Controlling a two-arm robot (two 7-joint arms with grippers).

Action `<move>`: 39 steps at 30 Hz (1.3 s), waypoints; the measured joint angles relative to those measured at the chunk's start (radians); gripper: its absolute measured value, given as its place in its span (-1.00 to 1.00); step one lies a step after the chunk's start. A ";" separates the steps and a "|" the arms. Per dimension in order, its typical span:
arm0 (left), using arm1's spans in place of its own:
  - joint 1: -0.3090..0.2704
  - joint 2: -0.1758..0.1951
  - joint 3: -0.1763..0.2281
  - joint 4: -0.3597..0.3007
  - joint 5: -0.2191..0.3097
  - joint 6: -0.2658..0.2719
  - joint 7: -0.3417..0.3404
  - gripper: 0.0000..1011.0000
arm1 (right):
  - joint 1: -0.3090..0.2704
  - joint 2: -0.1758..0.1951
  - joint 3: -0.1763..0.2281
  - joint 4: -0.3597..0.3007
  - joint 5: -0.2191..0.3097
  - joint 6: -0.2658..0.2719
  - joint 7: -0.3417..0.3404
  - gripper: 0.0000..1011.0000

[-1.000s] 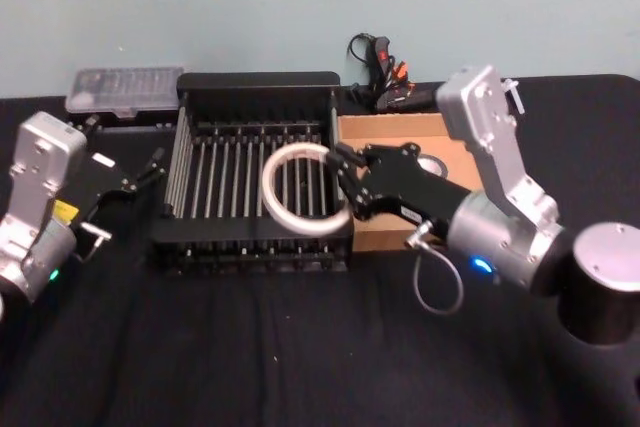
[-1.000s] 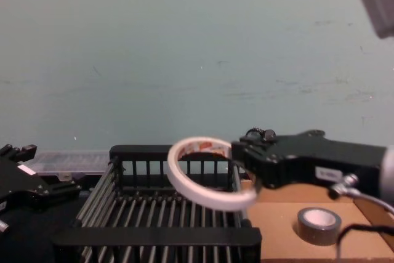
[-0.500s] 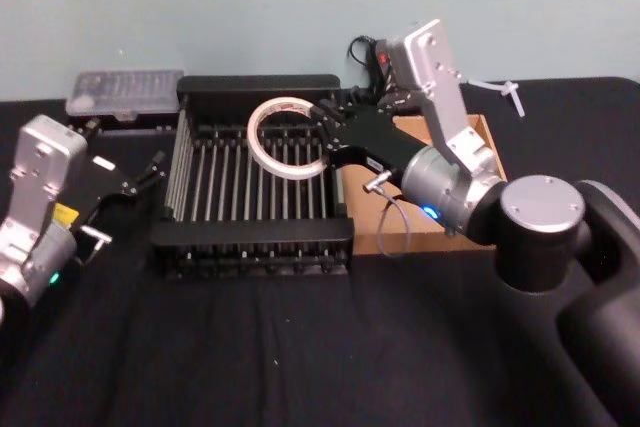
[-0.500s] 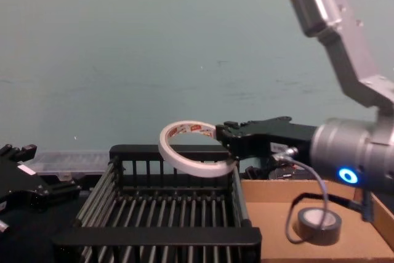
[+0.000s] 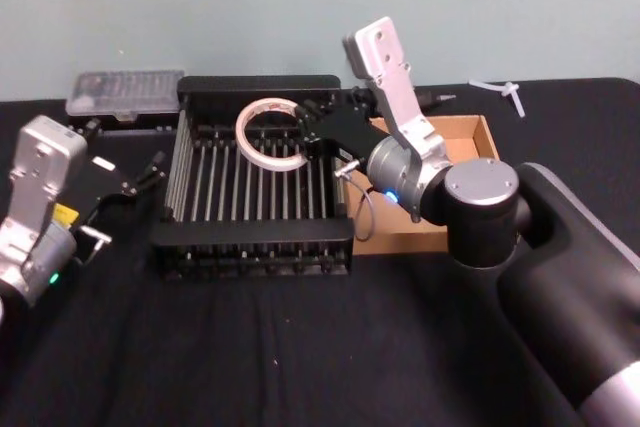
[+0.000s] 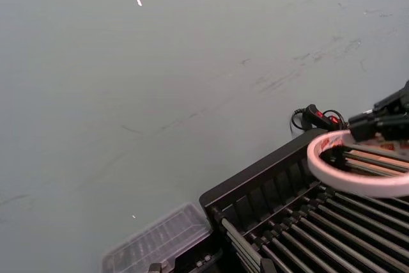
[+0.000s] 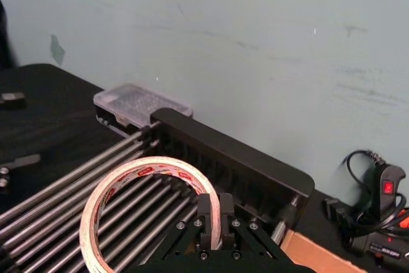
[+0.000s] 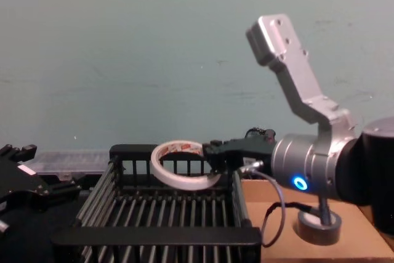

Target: Pick up the white tape and place it into the black box , Pick up the silver tape and place it into the brown box.

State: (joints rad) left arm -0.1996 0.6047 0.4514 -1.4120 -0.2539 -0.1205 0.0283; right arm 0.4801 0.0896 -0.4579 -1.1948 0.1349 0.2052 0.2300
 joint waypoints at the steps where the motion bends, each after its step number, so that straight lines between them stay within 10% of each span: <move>1: 0.000 0.000 0.000 0.000 0.000 0.000 0.000 0.98 | 0.006 -0.008 0.000 0.018 -0.005 -0.001 -0.001 -0.83; 21: 0.000 0.000 0.000 0.000 0.000 0.000 0.000 0.98 | 0.019 -0.027 0.003 0.059 -0.027 -0.001 -0.001 -0.76; 39: 0.000 0.000 0.000 0.000 0.000 0.000 0.000 0.98 | 0.018 -0.025 0.003 0.056 -0.023 -0.001 -0.001 0.30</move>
State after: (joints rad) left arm -0.1995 0.6047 0.4514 -1.4120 -0.2539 -0.1205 0.0283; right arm 0.4979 0.0644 -0.4546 -1.1390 0.1114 0.2038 0.2295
